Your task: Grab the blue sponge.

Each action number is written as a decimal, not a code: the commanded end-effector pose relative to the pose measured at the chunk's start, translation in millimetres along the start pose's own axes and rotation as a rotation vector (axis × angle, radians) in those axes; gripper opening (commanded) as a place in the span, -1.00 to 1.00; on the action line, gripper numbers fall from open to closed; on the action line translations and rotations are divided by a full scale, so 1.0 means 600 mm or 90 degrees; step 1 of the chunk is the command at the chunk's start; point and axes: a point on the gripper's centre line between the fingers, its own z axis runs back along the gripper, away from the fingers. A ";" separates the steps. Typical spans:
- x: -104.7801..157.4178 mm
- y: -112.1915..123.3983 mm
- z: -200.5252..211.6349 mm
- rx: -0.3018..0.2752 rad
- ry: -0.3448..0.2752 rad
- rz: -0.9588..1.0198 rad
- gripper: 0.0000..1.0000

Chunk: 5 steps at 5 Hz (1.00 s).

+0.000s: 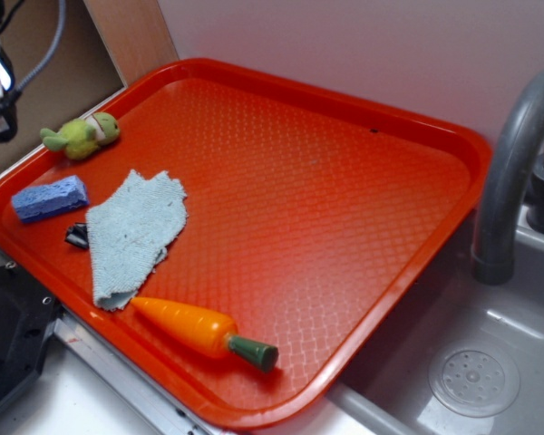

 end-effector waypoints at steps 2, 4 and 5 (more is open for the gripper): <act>-0.016 0.036 -0.078 0.025 0.048 -0.002 1.00; -0.040 0.027 -0.135 -0.001 0.098 -0.025 1.00; -0.045 0.029 -0.160 0.029 0.126 -0.031 1.00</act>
